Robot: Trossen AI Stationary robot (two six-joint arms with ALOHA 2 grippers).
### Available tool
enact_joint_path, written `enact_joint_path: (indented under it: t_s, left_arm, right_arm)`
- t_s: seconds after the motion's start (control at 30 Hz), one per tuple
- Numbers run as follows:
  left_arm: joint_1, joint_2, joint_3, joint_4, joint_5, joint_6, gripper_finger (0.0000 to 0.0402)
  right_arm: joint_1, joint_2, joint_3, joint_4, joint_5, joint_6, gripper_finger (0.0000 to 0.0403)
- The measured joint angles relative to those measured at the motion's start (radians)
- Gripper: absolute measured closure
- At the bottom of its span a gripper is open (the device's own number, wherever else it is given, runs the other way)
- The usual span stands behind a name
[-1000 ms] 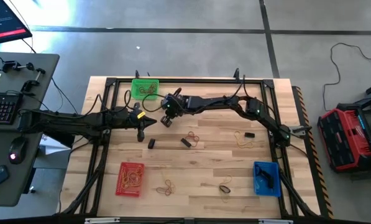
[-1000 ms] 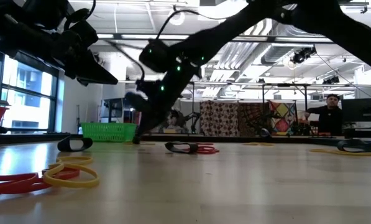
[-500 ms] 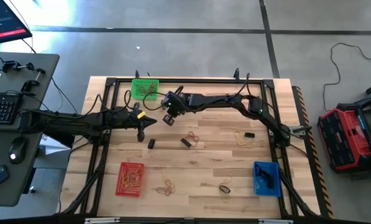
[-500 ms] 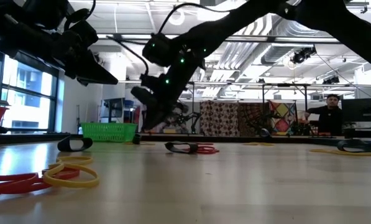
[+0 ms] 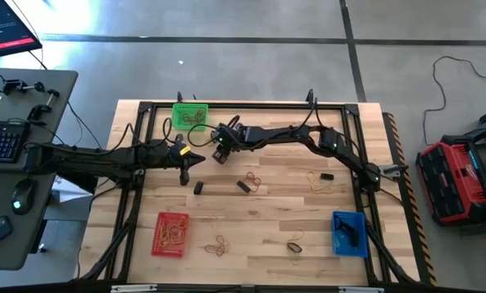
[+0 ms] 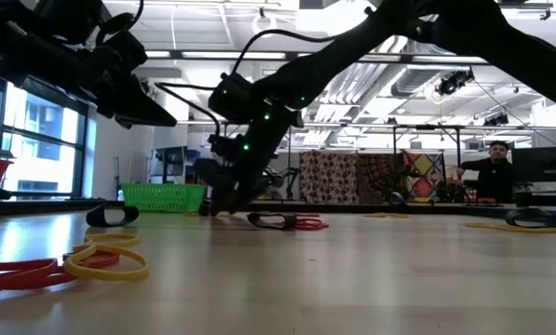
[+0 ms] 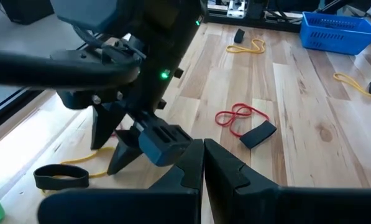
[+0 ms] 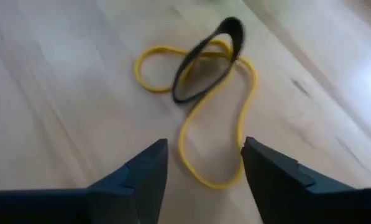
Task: Sort rubber bands into baskets
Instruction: Put the yellow rubber band into the red bin
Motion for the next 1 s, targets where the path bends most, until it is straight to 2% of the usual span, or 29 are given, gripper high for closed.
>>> enact_joint_path:
  t_s: [0.13, 0.3, 0.33, 0.87, 1.0]
  left_arm:
    - [0.0, 0.0, 0.0, 0.0, 0.0, -0.001, 0.0399]
    - [0.0, 0.0, 0.0, 0.0, 0.0, -0.001, 0.0399]
    - [0.0, 0.0, 0.0, 0.0, 0.0, 0.0, 0.0399]
    - [0.0, 0.0, 0.0, -0.007, 0.001, 0.0, 0.0399]
    - [0.0, 0.0, 0.0, -0.007, 0.001, 0.0, 0.0399]
  right_arm:
    - [-0.003, 0.001, 0.0, 0.011, -0.023, 0.008, 0.0261]
    - [-0.009, 0.001, 0.0, 0.01, -0.043, -0.031, 0.0377]
    - [-0.009, 0.001, 0.0, 0.01, -0.043, -0.044, 0.0389]
    - [0.003, -0.002, 0.0, 0.008, -0.076, -0.074, 0.0402]
    - [0.011, -0.003, 0.0, 0.0, -0.04, -0.078, 0.0398]
